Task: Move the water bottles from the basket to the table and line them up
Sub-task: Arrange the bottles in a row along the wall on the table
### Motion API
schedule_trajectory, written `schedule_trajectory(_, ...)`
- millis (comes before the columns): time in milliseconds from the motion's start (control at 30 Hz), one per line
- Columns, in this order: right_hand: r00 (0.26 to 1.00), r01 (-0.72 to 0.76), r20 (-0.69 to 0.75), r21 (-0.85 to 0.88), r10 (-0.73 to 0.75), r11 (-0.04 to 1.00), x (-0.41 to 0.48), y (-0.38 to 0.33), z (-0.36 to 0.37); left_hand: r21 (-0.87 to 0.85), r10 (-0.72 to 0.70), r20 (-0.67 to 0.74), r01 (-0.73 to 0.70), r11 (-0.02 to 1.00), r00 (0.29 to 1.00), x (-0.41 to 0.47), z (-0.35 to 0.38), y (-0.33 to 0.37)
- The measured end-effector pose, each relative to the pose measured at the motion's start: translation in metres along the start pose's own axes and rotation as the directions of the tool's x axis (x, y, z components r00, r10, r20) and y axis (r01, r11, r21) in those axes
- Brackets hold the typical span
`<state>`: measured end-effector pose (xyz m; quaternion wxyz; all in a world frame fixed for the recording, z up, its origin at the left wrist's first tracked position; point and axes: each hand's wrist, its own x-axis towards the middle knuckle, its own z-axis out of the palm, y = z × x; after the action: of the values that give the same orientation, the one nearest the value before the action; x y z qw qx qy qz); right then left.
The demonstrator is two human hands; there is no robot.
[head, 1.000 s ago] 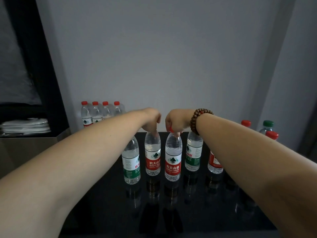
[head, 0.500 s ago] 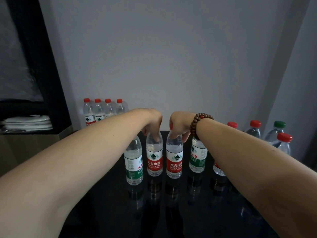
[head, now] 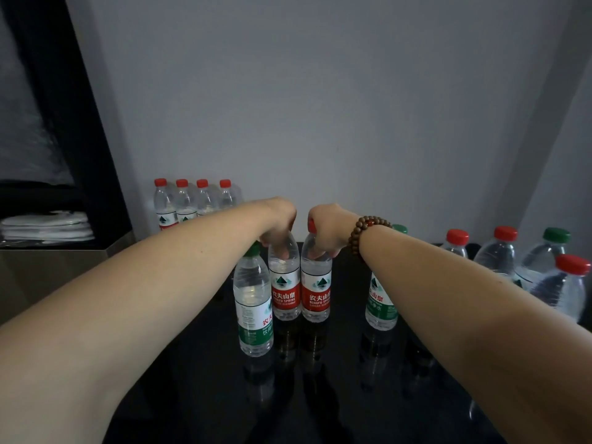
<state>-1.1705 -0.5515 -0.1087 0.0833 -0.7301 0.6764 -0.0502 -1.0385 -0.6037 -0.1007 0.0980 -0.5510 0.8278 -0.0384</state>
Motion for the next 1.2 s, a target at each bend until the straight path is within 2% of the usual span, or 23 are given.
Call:
schedule_trajectory(267, 0.995, 0.027, -0.099, 0.010, -0.026, 1.000, 0.060, -0.019, 0.010, -0.046, -0.029, -0.118, 0.024, 0.999, 0.993, 0.039, 0.011, -0.038)
schedule_trajectory(600, 0.984, 0.045, -0.174, -0.011, -0.047, 0.999, 0.158, -0.032, 0.018, 0.004, -0.035, -0.160, 0.036, 0.999, 0.986, 0.105, 0.016, -0.087)
schedule_trajectory(833, 0.979, 0.040, -0.201, 0.049, -0.029, 0.998, 0.230, -0.040, 0.021, 0.054, -0.066, -0.175, 0.076, 0.996, 0.982, 0.165, 0.021, -0.123)
schedule_trajectory(1200, 0.971, 0.059, -0.237, 0.107, -0.032, 0.993, 0.296, -0.051, 0.023, 0.002, -0.150, -0.201, 0.154, 0.988, 0.968, 0.221, 0.031, -0.156)
